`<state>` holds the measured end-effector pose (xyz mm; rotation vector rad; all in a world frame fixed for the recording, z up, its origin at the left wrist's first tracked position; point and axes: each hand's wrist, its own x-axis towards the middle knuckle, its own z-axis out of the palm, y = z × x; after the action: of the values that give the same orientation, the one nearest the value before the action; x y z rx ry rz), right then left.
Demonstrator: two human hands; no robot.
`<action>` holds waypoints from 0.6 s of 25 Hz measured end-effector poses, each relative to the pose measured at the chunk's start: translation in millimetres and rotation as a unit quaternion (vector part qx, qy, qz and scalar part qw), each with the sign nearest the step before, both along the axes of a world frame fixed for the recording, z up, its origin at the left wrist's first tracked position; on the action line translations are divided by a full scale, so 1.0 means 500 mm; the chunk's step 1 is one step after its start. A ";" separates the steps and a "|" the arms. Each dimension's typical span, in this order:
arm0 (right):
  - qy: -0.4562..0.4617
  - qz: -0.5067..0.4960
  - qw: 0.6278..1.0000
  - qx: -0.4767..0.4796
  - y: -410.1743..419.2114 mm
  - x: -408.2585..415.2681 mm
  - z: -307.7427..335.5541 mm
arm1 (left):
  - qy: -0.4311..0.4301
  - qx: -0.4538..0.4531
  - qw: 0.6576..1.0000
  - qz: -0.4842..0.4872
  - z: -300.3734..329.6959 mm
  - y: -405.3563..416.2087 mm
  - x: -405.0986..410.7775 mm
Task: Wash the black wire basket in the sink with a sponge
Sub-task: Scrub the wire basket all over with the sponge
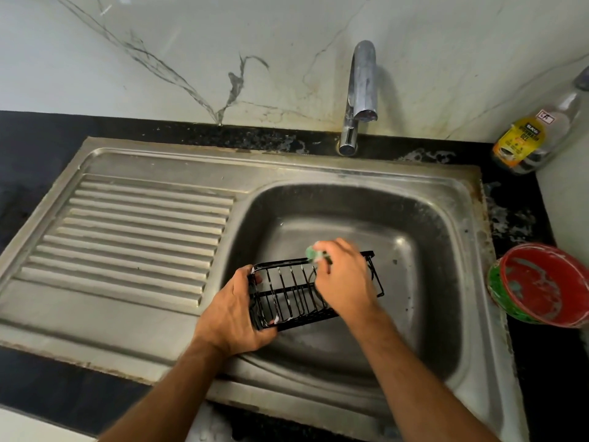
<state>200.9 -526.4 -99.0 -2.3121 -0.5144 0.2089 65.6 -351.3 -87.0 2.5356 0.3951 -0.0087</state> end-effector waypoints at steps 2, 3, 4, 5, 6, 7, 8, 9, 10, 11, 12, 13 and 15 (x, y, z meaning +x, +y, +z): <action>0.041 -0.108 0.993 -0.019 -0.049 0.045 -0.037 | -0.001 0.003 1.000 -0.002 -0.001 -0.001 -0.002; 0.058 -0.160 0.985 -0.036 -0.081 0.068 -0.051 | -0.001 0.005 1.000 -0.001 -0.001 -0.001 -0.003; 0.072 -0.190 0.977 -0.062 -0.109 0.085 -0.062 | 0.000 0.006 1.000 0.001 -0.003 -0.001 -0.003; 0.083 -0.202 0.972 -0.085 -0.128 0.095 -0.068 | 0.001 0.007 1.000 0.001 -0.005 0.000 -0.003; 0.090 -0.207 0.970 -0.094 -0.133 0.097 -0.067 | 0.000 0.009 1.000 0.000 -0.006 0.001 -0.003; 0.091 -0.205 0.971 -0.090 -0.127 0.092 -0.065 | -0.002 0.009 1.000 0.000 -0.007 0.001 -0.003; 0.087 -0.193 0.974 -0.076 -0.112 0.080 -0.057 | -0.004 0.008 1.000 0.000 -0.006 0.000 -0.003; 0.082 -0.174 0.980 -0.058 -0.092 0.064 -0.050 | -0.006 0.007 1.000 0.001 -0.006 -0.001 -0.003; 0.078 -0.145 0.986 -0.042 -0.068 0.044 -0.041 | -0.007 0.006 1.000 0.002 -0.006 0.000 -0.002; 0.076 -0.111 0.991 -0.029 -0.048 0.024 -0.032 | -0.007 0.005 1.000 0.003 -0.007 0.001 -0.003; 0.070 -0.080 0.994 -0.023 -0.034 0.009 -0.022 | -0.003 0.005 1.000 0.003 -0.007 0.001 -0.002; 0.062 -0.060 0.996 -0.021 -0.027 0.001 -0.016 | 0.001 0.006 1.000 0.002 -0.007 0.001 -0.002; 0.057 -0.057 0.997 -0.015 -0.028 0.003 -0.007 | 0.004 0.010 1.000 0.000 -0.005 0.000 -0.002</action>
<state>202.6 -540.6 -102.7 -2.3339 -0.3222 0.2938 64.8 -351.2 -89.5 2.5558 0.4009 -0.0156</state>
